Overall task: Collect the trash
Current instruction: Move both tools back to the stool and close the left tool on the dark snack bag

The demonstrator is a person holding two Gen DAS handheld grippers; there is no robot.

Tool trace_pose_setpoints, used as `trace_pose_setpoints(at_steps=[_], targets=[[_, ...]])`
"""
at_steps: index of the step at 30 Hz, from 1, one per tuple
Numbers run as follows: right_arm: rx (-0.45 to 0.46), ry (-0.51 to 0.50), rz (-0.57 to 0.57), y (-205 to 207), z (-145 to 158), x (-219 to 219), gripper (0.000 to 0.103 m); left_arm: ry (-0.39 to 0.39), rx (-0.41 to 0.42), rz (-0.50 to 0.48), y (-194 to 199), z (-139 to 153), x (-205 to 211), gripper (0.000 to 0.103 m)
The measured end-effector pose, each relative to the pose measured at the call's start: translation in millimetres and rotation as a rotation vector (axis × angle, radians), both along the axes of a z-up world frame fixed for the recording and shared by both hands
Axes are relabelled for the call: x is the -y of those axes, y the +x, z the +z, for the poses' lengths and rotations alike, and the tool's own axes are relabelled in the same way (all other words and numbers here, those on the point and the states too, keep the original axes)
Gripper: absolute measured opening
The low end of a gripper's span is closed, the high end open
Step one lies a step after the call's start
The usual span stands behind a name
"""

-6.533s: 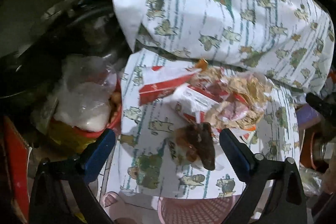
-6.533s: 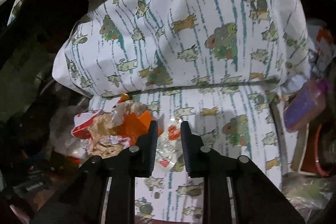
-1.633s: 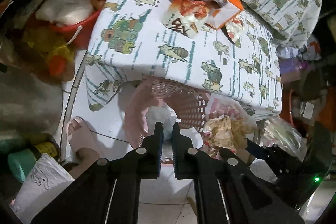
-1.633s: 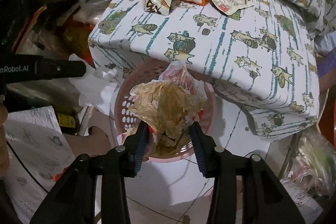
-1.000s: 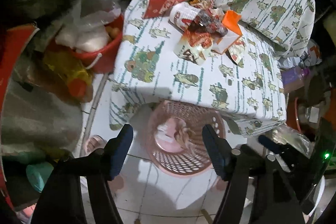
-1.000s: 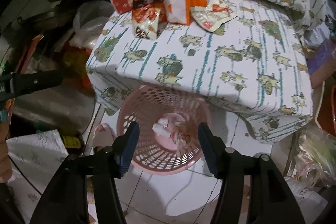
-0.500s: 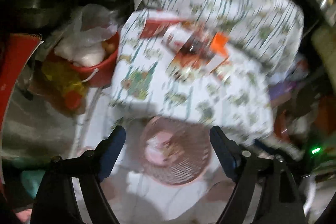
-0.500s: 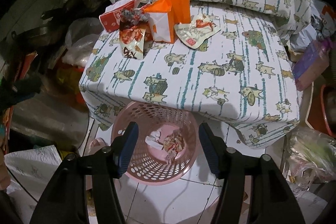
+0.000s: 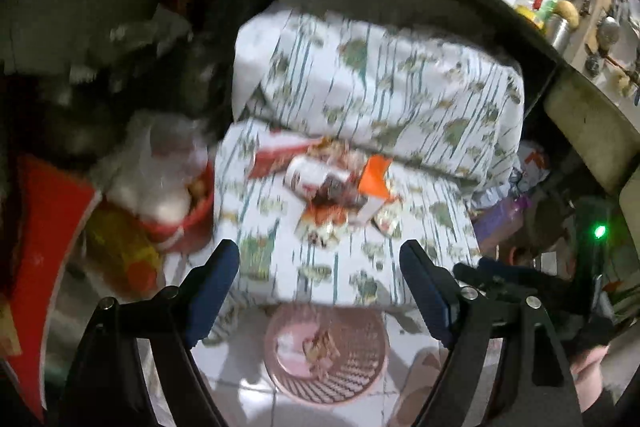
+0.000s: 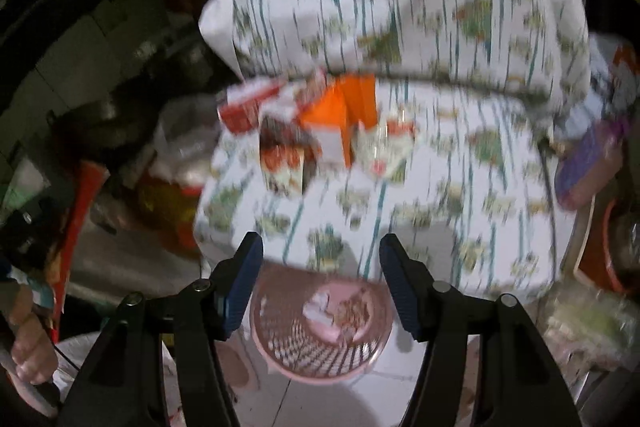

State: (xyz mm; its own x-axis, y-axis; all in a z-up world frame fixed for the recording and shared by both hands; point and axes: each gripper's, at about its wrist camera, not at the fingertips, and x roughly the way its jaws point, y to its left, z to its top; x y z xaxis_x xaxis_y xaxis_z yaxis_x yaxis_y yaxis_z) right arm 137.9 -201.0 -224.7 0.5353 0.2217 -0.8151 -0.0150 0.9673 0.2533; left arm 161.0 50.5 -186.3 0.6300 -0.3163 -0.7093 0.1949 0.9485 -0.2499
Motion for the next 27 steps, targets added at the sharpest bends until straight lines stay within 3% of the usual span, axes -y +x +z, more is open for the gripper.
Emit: trace_pose_setpoints(at_steps=[8,12,16,19,27], targets=[[0.148,-0.035,-0.025,36,52,23,0.064,0.091,0.048,0.046,41,33,23,0.086],[0.161,-0.019,-0.066,61,56,34,0.064,0.07,0.046,0.163,68,26,17,0.091],[0.156,0.003,-0.087,81,44,44,0.065,0.061,-0.03,0.154,101,-3,16,0.091],[0.104,0.016,-0.099,97,22,51,0.065,0.089,-0.119,0.155,124,-27,25,0.091],[-0.047,0.059,-0.175,135,-30,79,0.065,0.191,-0.202,-0.01,163,-76,76,0.091]])
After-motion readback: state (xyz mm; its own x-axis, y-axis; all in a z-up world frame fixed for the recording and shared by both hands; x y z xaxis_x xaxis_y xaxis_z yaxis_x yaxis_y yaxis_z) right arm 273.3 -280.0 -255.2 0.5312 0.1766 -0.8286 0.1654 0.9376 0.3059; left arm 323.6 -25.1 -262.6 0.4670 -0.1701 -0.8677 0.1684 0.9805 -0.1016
